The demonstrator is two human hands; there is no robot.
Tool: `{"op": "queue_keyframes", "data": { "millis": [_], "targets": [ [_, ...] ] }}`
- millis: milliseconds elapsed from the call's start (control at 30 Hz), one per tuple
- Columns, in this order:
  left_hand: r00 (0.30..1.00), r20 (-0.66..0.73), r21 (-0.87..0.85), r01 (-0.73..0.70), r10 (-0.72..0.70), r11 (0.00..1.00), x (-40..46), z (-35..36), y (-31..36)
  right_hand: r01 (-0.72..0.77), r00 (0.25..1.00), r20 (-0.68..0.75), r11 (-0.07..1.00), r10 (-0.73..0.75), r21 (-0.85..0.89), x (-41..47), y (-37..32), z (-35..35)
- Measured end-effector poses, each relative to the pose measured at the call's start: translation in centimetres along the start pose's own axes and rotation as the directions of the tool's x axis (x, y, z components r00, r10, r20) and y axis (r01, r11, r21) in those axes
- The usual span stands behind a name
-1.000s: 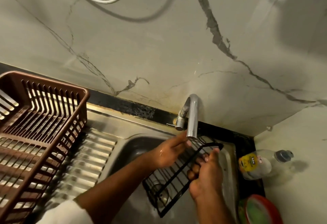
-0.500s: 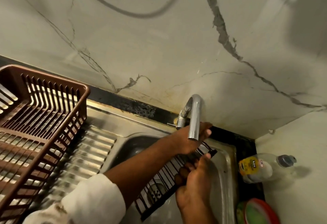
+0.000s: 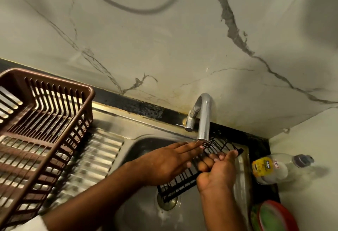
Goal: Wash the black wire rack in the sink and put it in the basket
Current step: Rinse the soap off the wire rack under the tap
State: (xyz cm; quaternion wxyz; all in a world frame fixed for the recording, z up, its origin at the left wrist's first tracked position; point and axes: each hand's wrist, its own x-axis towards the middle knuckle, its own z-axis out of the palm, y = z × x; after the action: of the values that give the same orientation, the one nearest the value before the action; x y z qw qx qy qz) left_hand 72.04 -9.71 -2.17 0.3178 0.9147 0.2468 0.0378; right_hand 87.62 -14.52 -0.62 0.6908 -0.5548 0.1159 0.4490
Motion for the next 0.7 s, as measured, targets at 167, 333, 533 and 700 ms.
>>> {"op": "queue_keyframes", "data": {
  "millis": [167, 333, 533, 700],
  "targets": [
    [0.998, -0.069, 0.136, 0.022, -0.013, 0.99, -2.3, 1.0, -0.9, 0.09, 0.996, -0.035, 0.994, -0.088, 0.065, 0.9, -2.7, 0.6],
    [0.986, -0.157, 0.242, -0.021, 0.06, 0.97, 0.4, 1.1, -1.0, 0.118, 0.993, -0.005, 0.989, -0.118, 0.083, 1.0, -2.7, 0.9],
    [0.993, -0.044, 0.132, -0.1, 0.107, 0.986, 4.5, 1.4, -1.2, 0.06, 0.998, 0.026, 0.996, -0.062, 0.072, 0.6, -0.6, -0.1],
    [0.996, -0.052, -0.095, -0.079, 0.074, 0.992, 5.3, 2.0, -1.4, 0.083, 0.995, 0.048, 0.996, -0.085, 0.038, 0.5, -0.5, -0.6]
  ]
}}
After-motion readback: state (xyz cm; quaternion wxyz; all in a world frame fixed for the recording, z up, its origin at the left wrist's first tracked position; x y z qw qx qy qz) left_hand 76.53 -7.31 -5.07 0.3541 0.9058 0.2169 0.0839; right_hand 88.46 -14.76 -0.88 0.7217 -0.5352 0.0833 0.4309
